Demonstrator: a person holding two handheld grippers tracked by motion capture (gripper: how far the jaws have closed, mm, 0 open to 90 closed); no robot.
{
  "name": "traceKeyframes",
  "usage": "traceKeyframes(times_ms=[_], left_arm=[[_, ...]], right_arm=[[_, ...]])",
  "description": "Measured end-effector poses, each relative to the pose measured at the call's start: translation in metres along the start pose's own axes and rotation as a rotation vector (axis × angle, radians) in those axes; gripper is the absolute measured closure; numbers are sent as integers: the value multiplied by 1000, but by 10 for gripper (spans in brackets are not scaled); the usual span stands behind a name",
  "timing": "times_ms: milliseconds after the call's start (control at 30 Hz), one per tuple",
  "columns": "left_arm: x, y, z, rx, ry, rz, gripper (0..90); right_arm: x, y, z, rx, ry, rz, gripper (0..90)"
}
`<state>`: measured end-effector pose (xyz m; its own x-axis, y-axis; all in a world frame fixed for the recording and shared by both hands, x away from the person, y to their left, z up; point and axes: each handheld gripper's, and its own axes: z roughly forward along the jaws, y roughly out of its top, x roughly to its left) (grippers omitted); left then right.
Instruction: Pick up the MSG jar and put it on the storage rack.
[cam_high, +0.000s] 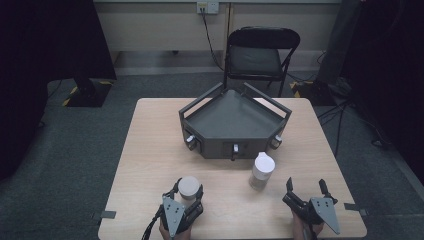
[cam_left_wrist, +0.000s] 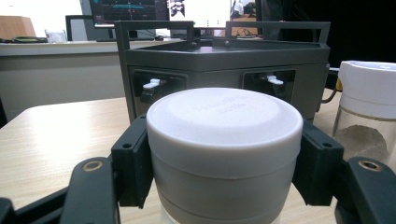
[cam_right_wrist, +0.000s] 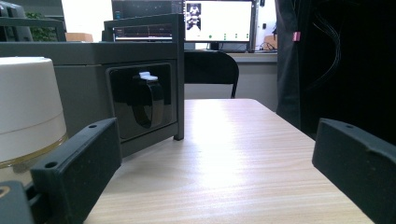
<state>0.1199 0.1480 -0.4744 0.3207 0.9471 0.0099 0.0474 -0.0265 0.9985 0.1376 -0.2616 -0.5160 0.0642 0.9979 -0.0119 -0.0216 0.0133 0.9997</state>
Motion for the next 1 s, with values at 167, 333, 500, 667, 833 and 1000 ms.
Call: traceKeyframes(times_ms=[167,333,500,667,833,1000], left_arm=[[0,0,0,1,-2,-3,342],[2,0,0,1,-10,-5,342],[4,2,0,6,-19,-2,342],[4,4,0,1,-28,-1,343],[5,9,-2,-7,-42,5,343],[10,13,-3,-13,-64,6,343]], right_arm=[[0,0,0,0,0,0,2],[0,0,0,0,0,0,2],[0,0,0,0,0,0,2],[0,0,0,0,0,0,2],[0,0,0,0,0,0,2],[0,0,0,0,0,0,2]])
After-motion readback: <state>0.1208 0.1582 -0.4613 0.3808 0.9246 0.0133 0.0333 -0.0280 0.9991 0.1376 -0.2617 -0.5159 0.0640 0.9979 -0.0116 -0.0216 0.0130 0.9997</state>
